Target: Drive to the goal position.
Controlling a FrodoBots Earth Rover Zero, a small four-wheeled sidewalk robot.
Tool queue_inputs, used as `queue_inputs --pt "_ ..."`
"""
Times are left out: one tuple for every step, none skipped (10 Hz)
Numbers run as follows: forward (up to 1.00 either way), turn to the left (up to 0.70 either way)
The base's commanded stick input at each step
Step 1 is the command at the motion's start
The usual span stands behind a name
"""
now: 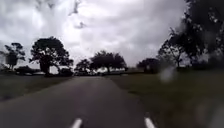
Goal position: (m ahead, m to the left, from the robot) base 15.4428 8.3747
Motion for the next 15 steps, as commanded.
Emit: queue_inputs --pt "0.85 0.0" --pt "0.85 0.0" --pt "0.85 0.0" --pt "0.85 0.0" --pt "0.85 0.0" --pt "0.85 0.0" --pt "0.85 0.0" --pt "0.85 0.0" --pt "0.85 0.03" --pt "0.85 0.34" --pt "0.85 0.3" --pt "0.85 0.09" --pt "0.85 0.0" --pt "0.85 0.07" --pt "0.85 0.29"
